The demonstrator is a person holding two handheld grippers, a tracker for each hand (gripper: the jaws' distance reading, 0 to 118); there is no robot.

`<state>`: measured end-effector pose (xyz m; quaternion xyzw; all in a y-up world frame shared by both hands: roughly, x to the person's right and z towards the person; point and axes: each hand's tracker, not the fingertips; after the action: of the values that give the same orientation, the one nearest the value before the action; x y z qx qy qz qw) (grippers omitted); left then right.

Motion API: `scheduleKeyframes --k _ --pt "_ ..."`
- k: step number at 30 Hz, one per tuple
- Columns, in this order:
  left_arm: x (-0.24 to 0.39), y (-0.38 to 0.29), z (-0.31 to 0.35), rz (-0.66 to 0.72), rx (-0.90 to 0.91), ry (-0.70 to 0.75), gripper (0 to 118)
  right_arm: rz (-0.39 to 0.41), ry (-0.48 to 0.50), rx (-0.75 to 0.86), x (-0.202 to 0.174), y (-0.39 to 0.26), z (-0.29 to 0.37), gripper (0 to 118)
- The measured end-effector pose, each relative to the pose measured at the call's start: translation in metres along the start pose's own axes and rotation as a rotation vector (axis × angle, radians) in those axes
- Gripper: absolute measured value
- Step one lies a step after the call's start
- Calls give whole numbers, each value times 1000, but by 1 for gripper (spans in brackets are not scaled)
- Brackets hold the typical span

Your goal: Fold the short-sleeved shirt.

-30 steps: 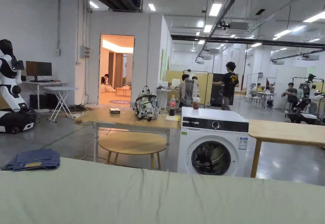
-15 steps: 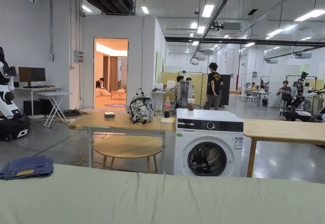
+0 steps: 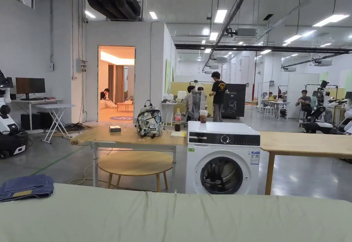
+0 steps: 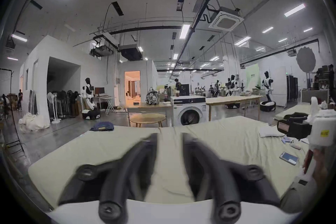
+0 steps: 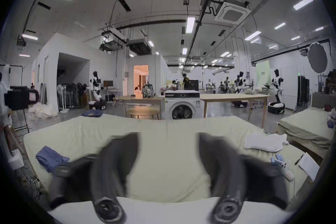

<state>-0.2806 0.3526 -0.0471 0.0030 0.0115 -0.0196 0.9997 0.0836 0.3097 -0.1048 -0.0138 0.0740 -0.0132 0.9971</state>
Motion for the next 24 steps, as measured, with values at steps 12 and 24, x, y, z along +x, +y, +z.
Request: scheduleKeyframes --k 12,24 --pt "3 6 3 7 66 32 81 7 -48 37 -3 15 1 113" --pt "3 6 0 30 43 14 82 26 -17 16 -9 14 0 113"
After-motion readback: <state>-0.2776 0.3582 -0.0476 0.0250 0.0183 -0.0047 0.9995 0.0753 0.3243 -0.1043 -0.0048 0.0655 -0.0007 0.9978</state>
